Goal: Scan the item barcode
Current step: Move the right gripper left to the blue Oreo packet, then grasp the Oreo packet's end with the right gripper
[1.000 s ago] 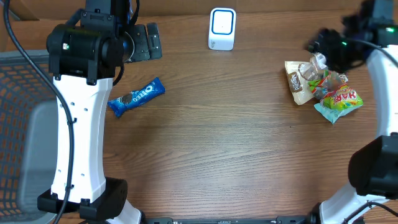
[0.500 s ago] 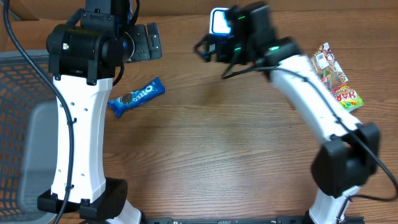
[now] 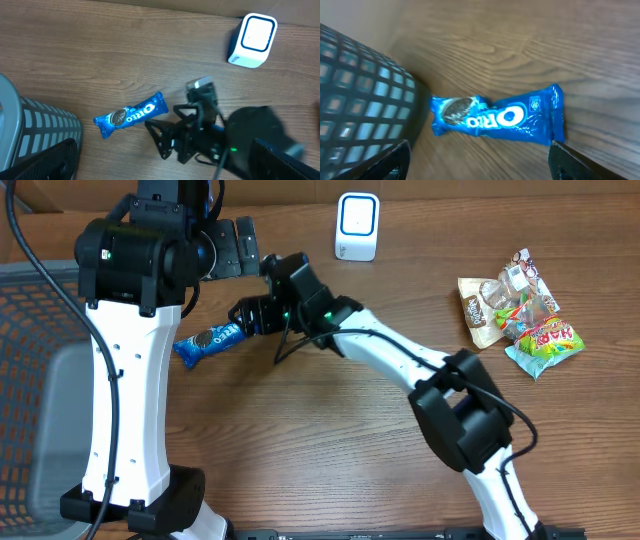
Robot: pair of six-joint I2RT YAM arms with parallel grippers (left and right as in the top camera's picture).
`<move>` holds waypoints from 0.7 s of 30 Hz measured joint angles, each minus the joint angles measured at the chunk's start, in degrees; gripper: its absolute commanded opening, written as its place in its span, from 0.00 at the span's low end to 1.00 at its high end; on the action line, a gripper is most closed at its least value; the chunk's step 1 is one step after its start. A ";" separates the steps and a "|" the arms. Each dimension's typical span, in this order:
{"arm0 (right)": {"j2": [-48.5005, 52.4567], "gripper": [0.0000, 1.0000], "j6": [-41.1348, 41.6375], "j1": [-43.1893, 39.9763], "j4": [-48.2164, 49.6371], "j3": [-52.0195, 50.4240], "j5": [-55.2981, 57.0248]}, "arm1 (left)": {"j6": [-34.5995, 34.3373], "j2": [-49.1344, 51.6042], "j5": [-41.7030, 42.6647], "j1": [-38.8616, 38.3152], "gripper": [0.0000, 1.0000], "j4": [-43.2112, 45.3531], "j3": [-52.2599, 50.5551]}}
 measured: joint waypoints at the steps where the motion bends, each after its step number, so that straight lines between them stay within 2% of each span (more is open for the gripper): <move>1: 0.68 0.86 0.04 0.31 0.52 0.00 0.22 | 0.00 0.00 0.00 0.00 1.00 -0.02 0.00; 4: 3.74 0.79 0.09 1.55 2.51 0.00 2.34 | 0.00 0.00 0.00 0.00 1.00 -0.02 0.00; 11: 8.00 0.74 0.11 4.11 6.64 -0.09 8.26 | 0.00 0.00 0.00 0.00 1.00 0.00 0.00; 15: 9.35 0.66 0.09 4.42 11.50 -0.11 11.15 | 0.00 0.00 0.00 0.00 1.00 0.00 0.02; 21: 12.63 0.65 0.02 4.39 16.87 -0.09 16.76 | 0.00 0.00 0.00 0.00 1.00 0.00 0.00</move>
